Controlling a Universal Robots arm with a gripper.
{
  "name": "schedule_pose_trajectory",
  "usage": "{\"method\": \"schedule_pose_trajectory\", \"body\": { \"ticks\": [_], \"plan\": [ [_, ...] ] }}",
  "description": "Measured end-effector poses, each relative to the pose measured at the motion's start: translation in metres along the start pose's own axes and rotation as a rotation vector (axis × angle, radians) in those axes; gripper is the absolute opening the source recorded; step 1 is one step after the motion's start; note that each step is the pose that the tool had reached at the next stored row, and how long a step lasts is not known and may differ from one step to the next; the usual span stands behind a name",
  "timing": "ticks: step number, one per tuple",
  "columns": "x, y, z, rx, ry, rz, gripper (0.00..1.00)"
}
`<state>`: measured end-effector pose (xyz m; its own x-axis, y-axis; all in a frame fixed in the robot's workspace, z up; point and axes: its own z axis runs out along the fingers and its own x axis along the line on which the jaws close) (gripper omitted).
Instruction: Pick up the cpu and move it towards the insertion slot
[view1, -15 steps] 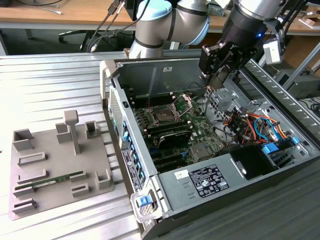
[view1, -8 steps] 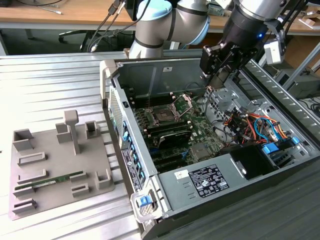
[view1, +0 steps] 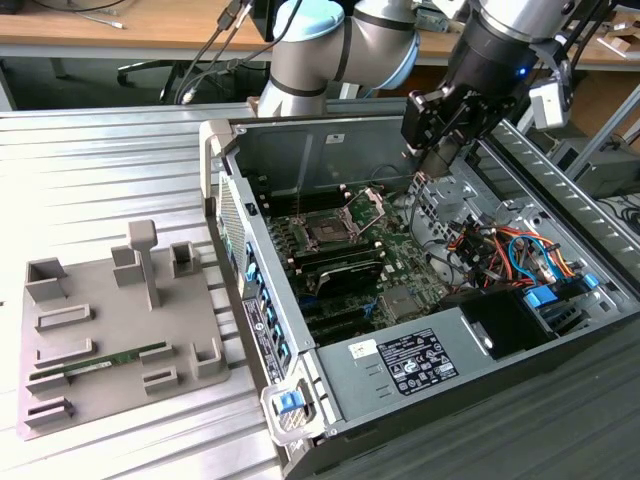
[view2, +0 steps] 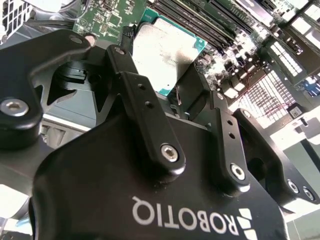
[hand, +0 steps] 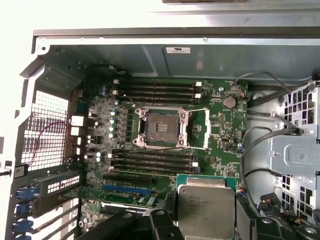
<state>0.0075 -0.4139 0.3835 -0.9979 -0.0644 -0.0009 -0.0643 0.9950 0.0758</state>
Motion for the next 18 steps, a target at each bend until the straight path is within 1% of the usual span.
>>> {"method": "schedule_pose_trajectory", "body": {
  "ticks": [18],
  "plan": [
    [-0.0081, 0.001, 0.0018, 0.0, 0.0, 0.0, 0.55]
  ]
}}
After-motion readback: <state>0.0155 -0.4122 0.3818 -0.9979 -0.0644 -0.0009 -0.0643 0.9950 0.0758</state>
